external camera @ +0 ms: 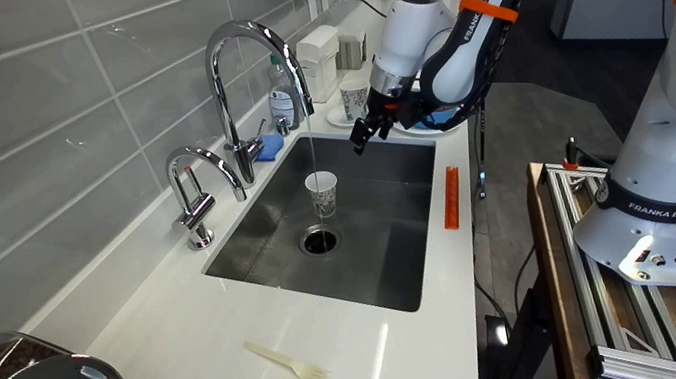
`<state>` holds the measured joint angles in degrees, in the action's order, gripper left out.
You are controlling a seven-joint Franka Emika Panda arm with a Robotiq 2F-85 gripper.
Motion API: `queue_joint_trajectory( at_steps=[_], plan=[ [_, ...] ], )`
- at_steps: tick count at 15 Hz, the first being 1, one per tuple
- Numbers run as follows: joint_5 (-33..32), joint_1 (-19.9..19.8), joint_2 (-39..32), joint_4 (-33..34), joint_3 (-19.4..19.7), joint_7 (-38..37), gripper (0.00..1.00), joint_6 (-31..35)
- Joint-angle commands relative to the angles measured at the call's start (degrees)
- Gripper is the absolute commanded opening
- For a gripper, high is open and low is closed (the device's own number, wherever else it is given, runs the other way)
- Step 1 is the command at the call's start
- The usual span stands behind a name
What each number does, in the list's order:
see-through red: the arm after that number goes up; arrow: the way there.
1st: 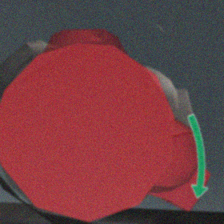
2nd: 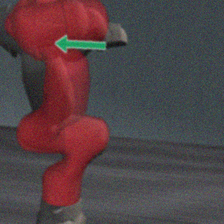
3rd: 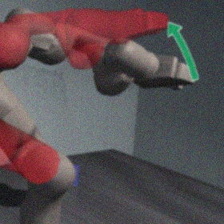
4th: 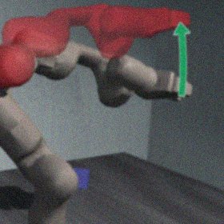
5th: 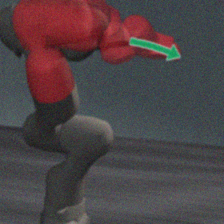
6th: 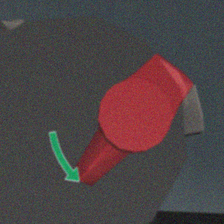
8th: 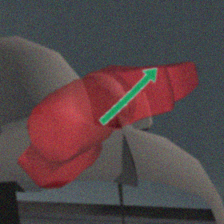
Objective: Empty the cup that's in the sink
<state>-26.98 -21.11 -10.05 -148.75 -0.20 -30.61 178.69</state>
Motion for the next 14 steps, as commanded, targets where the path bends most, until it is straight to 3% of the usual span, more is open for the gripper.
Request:
queue_joint_trajectory(
  at_steps=[1,5,6,12,13,14],
  plan=[
    [-3.2,4.5,-7.8,5.6,4.5,-3.3,1.00,3.0],
    [-1.1,8.3,-14.0,9.3,6.3,-3.0,1.00,6.0],
    [-1.0,6.0,-9.6,6.5,4.8,-1.4,1.00,3.8],
    [-0.9,7.6,-13.2,9.0,5.5,-1.9,1.00,4.6],
    [10.2,8.8,-14.2,8.7,5.2,7.5,1.00,5.9],
    [12.6,9.2,-15.0,9.4,5.7,9.0,1.00,6.2]
  ],
)
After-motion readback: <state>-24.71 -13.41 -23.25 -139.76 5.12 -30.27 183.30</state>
